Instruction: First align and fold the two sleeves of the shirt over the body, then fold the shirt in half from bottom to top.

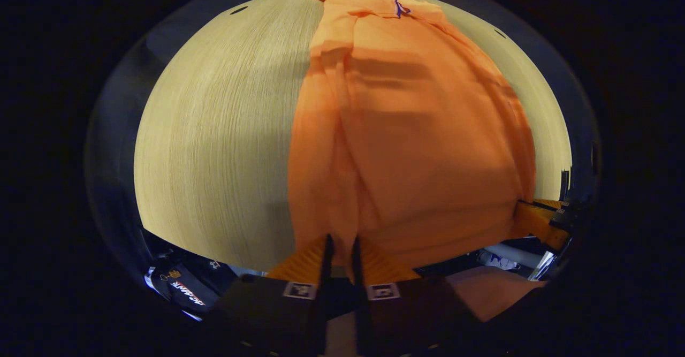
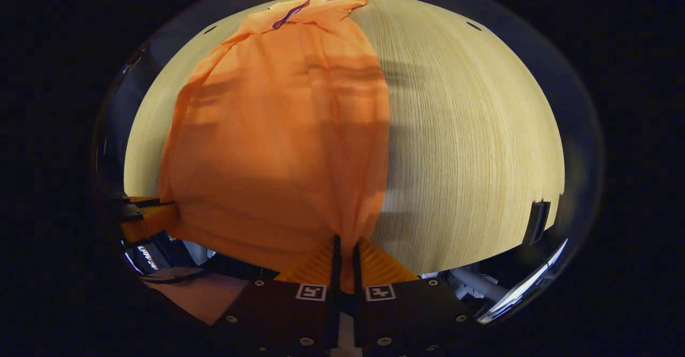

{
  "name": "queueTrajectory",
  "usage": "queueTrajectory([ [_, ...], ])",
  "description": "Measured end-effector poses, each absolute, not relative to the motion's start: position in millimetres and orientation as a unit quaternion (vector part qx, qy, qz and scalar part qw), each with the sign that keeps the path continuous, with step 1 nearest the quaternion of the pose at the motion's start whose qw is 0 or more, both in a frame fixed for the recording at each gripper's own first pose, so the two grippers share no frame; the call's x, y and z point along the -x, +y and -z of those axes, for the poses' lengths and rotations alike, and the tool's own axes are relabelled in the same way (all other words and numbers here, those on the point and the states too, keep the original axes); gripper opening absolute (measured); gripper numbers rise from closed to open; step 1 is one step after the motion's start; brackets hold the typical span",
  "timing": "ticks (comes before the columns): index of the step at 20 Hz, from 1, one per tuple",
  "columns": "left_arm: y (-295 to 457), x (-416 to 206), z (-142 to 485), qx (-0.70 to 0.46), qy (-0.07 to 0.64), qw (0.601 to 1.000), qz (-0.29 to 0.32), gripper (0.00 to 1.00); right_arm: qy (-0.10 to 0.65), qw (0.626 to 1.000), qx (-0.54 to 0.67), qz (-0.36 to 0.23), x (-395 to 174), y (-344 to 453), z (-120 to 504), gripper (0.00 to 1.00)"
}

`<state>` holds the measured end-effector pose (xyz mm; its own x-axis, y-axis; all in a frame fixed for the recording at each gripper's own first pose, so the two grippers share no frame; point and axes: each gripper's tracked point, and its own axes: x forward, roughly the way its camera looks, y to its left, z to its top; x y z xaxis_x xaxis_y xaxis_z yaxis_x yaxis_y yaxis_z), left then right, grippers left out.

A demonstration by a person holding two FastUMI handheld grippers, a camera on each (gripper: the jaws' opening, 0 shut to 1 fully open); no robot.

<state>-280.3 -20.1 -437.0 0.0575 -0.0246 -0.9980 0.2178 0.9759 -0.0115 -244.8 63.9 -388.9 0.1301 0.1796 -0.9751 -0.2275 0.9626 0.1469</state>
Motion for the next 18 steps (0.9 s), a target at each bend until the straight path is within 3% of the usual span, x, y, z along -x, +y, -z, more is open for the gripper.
queueTrajectory([
  [1,-24,275,436,-0.052,0.671,0.735,0.084,0.06,0.643,0.752,0.006,-0.143,244,66,389,0.10],
  [2,-26,277,434,-0.040,0.665,0.739,0.098,0.07,0.642,0.751,-0.007,-0.156,245,69,389,0.02],
  [3,-29,274,427,-0.038,0.655,0.745,0.117,0.01,0.638,0.753,-0.017,-0.162,243,69,385,0.04],
  [11,-36,238,409,0.037,0.613,0.778,0.135,0.01,0.607,0.774,-0.069,-0.167,216,77,357,0.00],
  [18,-59,181,349,0.056,0.546,0.818,0.172,0.01,0.548,0.812,-0.092,-0.178,161,90,303,0.00],
])
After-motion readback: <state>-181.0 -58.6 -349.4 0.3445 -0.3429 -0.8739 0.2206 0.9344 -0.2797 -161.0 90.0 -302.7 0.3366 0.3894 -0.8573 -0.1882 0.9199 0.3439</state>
